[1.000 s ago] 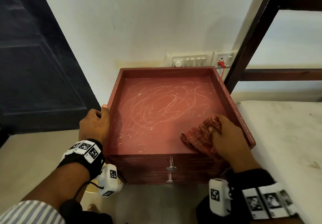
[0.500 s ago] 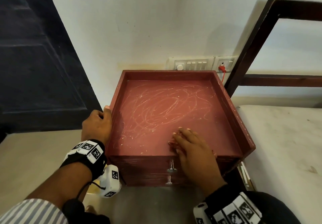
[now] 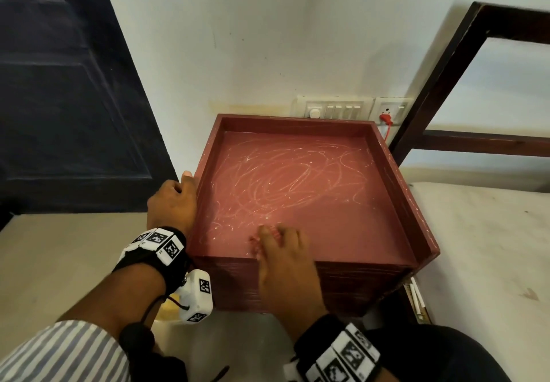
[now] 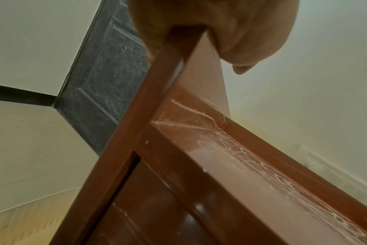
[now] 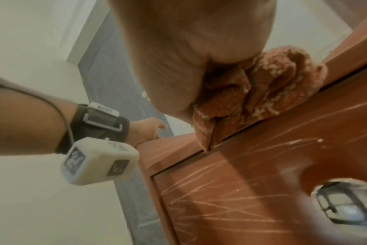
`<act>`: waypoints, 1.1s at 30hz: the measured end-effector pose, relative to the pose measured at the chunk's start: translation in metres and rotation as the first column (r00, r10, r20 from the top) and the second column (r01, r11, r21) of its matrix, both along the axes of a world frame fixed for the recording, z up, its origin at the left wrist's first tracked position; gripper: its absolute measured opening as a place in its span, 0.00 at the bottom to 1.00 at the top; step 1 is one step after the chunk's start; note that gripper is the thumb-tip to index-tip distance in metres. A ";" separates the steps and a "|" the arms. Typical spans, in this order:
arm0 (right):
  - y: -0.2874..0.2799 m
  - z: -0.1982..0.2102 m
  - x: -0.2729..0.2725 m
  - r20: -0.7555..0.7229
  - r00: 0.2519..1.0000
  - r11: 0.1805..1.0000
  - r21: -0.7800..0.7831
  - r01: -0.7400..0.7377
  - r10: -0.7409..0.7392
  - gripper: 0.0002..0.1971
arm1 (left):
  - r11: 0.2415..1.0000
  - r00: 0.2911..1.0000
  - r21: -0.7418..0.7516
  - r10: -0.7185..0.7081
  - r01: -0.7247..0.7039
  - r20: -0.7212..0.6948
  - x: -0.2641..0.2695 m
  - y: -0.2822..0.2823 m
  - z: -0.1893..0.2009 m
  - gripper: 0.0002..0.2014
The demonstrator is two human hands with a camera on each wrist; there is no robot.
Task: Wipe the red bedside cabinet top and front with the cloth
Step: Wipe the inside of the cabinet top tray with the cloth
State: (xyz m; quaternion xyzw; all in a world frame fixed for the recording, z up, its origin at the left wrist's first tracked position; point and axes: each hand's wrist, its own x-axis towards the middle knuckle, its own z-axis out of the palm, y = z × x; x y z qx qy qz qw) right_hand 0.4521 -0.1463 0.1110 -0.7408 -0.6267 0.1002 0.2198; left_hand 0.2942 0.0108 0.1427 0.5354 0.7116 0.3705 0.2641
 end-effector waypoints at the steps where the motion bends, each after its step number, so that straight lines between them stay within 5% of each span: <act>1: 0.001 0.000 -0.006 -0.007 0.999 0.999 0.002 -0.041 0.041 0.23 | 1.000 1.000 -0.008 0.010 -0.010 0.006 0.000 0.000 0.000 0.28; 4: 0.001 0.006 0.012 -0.088 0.994 0.998 0.025 -0.066 0.068 0.18 | 1.000 1.000 -0.014 0.017 -0.016 0.009 0.000 0.000 0.002 0.28; 6: -0.004 0.009 0.048 -0.140 0.989 0.999 0.009 0.053 -0.051 0.16 | 1.000 1.000 -0.021 0.017 -0.017 -0.003 -0.002 0.003 0.000 0.28; 11: -0.015 0.018 0.105 0.005 0.921 0.920 -0.048 0.389 -0.389 0.16 | 0.999 1.000 -0.030 0.022 -0.022 -0.016 -0.006 0.008 -0.006 0.29; 20: 0.031 0.008 -0.057 -0.007 0.994 0.993 0.049 -0.110 0.111 0.12 | 1.000 1.000 -0.010 0.023 -0.023 -0.006 -0.005 0.004 -0.001 0.28; 25: 0.027 0.011 -0.018 -0.102 0.972 0.978 0.034 -0.208 0.210 0.14 | 1.000 1.000 -0.001 0.029 -0.029 0.004 -0.006 0.006 -0.005 0.30; 29: 0.004 0.010 0.060 -0.161 0.985 0.998 -0.012 0.055 -0.057 0.14 | 1.000 0.999 -0.009 0.030 -0.030 0.022 -0.007 0.009 -0.008 0.30; 33: -0.011 0.013 0.092 -0.035 0.965 0.964 -0.059 0.257 -0.260 0.17 | 1.000 0.999 0.002 0.023 -0.023 0.027 -0.008 0.011 -0.010 0.31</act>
